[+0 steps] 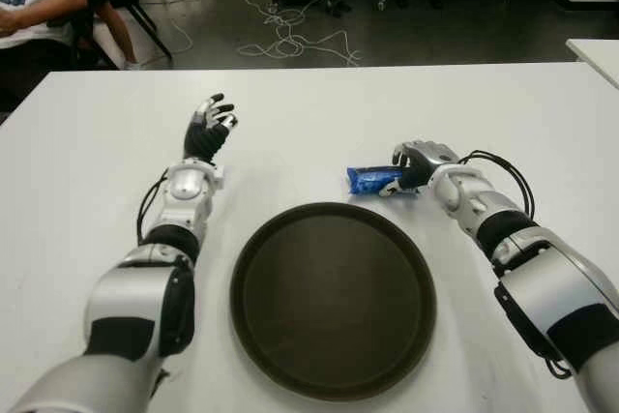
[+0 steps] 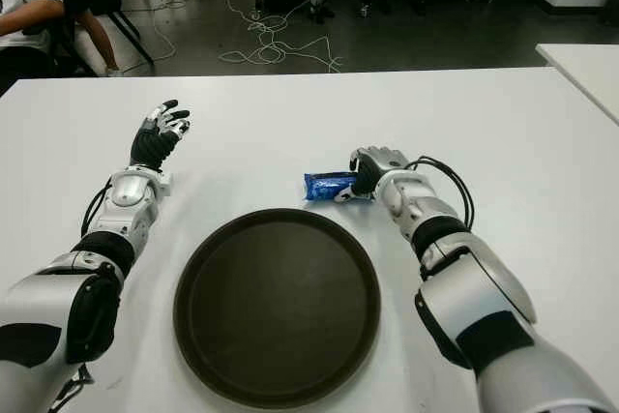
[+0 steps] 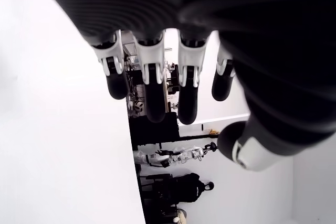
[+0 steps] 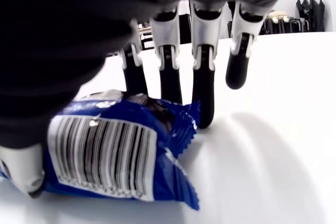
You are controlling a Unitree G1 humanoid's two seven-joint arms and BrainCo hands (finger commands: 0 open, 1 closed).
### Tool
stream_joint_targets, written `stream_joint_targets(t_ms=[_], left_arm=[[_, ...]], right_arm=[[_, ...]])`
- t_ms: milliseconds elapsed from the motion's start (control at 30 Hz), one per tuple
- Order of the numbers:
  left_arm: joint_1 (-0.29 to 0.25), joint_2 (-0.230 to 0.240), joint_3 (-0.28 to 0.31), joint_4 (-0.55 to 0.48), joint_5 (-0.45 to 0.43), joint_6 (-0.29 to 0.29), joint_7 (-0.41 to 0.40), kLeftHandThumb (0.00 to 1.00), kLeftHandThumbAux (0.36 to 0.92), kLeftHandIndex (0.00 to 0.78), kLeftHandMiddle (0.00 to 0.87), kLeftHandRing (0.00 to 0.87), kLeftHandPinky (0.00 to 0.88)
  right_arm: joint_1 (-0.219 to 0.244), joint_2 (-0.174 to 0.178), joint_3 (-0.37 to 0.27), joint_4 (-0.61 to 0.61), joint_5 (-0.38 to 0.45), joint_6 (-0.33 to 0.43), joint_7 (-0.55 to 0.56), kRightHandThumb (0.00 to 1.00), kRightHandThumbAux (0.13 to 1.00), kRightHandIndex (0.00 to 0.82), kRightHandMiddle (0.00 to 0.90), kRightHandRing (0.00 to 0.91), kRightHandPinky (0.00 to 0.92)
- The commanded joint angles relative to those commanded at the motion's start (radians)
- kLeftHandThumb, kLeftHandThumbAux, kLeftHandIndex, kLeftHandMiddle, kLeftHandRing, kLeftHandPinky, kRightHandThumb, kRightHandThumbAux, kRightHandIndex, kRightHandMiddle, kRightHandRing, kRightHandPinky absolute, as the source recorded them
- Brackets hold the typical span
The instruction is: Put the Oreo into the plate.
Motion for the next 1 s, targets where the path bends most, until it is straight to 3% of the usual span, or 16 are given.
stream_joint_targets(t_ms=[100, 200, 400, 600, 700, 1000], left_arm=[[0.000, 0.000, 0.000, 0.000, -0.001, -0.001, -0.001, 0.128, 0.627, 0.140, 0.217, 0.170, 0.101], [0.000, 0.000, 0.002, 0.000, -0.003, -0.001, -0.003, 0.128, 0.628, 0.141, 0.218, 0.172, 0.103], [0.000, -0.002, 0.004, 0.000, -0.005, -0.001, -0.002, 0.135, 0.636, 0.139, 0.221, 0.177, 0.118], [0.000, -0.002, 0.003, 0.000, -0.004, -0.002, -0.004, 0.129, 0.640, 0.136, 0.221, 0.176, 0.116], [0.000, -0.002, 0.002, -0.001, -0.003, -0.003, -0.008, 0.118, 0.627, 0.131, 0.210, 0.163, 0.094], [0.001, -0.003, 0.002, -0.002, -0.004, -0.005, -0.009, 0.111, 0.619, 0.135, 0.214, 0.161, 0.093]], right_arm=[[0.000, -0.004, 0.008, 0.000, -0.006, -0.017, 0.020, 0.000, 0.518, 0.101, 0.131, 0.129, 0.075], [0.001, -0.010, 0.018, 0.000, -0.014, -0.042, 0.036, 0.025, 0.492, 0.033, 0.043, 0.042, 0.024], [0.003, -0.019, 0.034, -0.003, -0.023, -0.087, 0.035, 0.135, 0.376, 0.003, 0.004, 0.004, 0.002], [0.003, -0.021, 0.034, -0.004, -0.014, -0.108, 0.030, 0.221, 0.340, 0.000, 0.000, 0.000, 0.009], [0.004, -0.025, 0.031, -0.006, -0.010, -0.132, 0.026, 0.283, 0.344, 0.003, 0.068, 0.077, 0.125], [0.004, -0.034, 0.034, -0.005, -0.013, -0.169, 0.034, 0.298, 0.374, 0.097, 0.208, 0.218, 0.234]])
